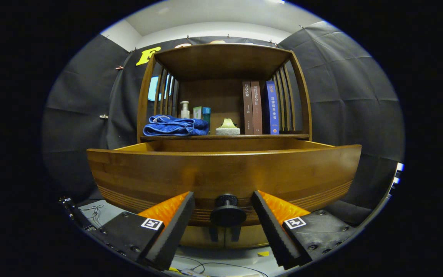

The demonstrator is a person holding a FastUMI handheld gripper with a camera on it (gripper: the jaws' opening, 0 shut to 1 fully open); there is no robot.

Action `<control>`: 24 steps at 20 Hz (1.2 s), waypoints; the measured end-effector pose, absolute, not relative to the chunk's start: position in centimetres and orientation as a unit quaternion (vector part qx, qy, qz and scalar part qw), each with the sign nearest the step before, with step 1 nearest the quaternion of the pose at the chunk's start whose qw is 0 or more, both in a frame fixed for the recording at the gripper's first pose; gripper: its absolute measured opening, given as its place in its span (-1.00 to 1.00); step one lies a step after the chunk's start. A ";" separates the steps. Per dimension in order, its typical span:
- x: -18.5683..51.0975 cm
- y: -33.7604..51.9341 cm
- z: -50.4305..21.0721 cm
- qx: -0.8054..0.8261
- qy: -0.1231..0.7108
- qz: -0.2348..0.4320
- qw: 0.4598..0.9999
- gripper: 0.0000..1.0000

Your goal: Pull open the drawer, take out the items inside it, and place them on the countertop above the cabinet.

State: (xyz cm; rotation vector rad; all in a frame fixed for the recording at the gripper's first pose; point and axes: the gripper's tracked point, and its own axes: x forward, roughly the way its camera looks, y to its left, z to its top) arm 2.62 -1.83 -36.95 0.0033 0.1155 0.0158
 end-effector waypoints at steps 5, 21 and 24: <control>5.3 -1.5 -36.8 -0.005 0.073 0.007 0.997 0.98; 17.0 -1.5 -37.1 0.008 0.071 0.005 0.997 0.97; 18.5 -1.5 -37.2 0.010 0.071 0.005 0.997 0.97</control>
